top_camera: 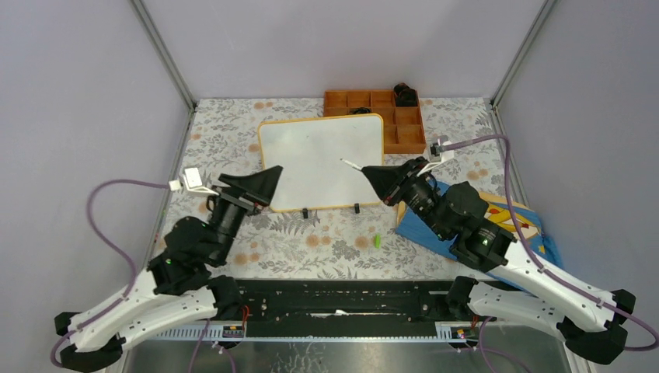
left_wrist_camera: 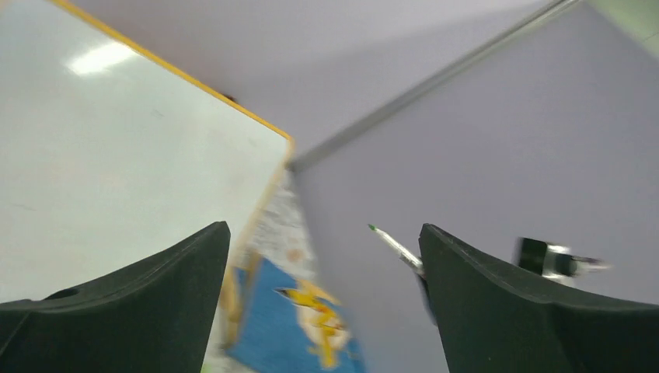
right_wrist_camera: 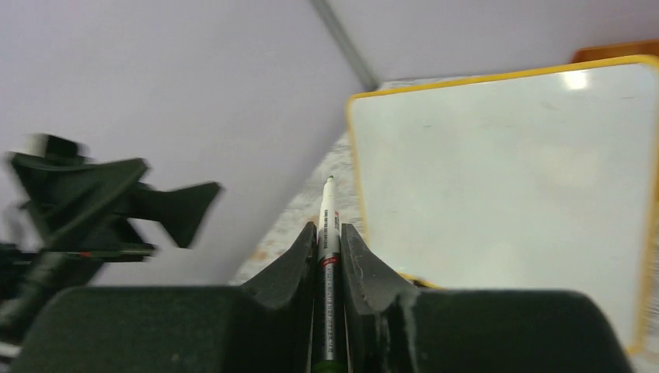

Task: Write a sentence on the whiteboard
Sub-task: Move the whiteboard to the center of the board.

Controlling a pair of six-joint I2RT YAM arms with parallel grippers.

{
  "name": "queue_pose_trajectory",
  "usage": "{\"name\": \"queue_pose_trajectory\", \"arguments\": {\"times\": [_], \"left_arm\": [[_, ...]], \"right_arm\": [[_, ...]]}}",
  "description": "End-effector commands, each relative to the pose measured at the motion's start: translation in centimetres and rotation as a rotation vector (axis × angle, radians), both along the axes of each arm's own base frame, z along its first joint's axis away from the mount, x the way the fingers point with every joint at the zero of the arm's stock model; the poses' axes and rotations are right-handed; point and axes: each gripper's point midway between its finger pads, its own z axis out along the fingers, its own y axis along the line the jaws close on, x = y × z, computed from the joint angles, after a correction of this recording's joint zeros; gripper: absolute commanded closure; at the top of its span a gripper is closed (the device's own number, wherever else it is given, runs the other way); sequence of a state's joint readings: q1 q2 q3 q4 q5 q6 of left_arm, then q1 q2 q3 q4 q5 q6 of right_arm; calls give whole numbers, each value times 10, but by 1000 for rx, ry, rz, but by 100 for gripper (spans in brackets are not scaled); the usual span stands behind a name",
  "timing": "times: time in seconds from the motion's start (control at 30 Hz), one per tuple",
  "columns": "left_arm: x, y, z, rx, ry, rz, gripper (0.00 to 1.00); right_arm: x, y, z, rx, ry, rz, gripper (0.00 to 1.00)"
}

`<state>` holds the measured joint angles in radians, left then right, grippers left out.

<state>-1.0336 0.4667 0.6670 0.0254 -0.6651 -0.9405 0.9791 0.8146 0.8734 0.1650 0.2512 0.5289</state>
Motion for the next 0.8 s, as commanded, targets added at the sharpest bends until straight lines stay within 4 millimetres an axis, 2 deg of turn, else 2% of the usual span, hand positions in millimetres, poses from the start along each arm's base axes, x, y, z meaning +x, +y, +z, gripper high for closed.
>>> {"name": "queue_pose_trajectory", "arguments": {"times": [0.0,0.1,0.23,0.33,0.4,0.43,0.57,0.77], "left_arm": [[10,49,-34,603,39,192,1],[14,47,-39,785,45,184,1],[25,33,-52,879,75,136,1],[43,24,-74,856,133,53,1],[62,34,-90,789,193,25,1],[66,33,-95,748,199,-16,1],[66,19,-111,631,199,-207,2],[55,12,-168,636,349,-283,16]], "right_arm": [[23,-43,-28,-281,-11,-222,100],[29,-50,-45,-356,-2,-267,100],[33,-45,-60,-383,9,-264,100],[31,-34,-61,-367,-6,-212,100],[30,-30,-63,-367,-11,-197,100],[29,-29,-63,-368,-13,-191,100],[23,-31,-62,-353,-24,-163,100],[16,-44,-71,-350,-11,-176,100]]}}
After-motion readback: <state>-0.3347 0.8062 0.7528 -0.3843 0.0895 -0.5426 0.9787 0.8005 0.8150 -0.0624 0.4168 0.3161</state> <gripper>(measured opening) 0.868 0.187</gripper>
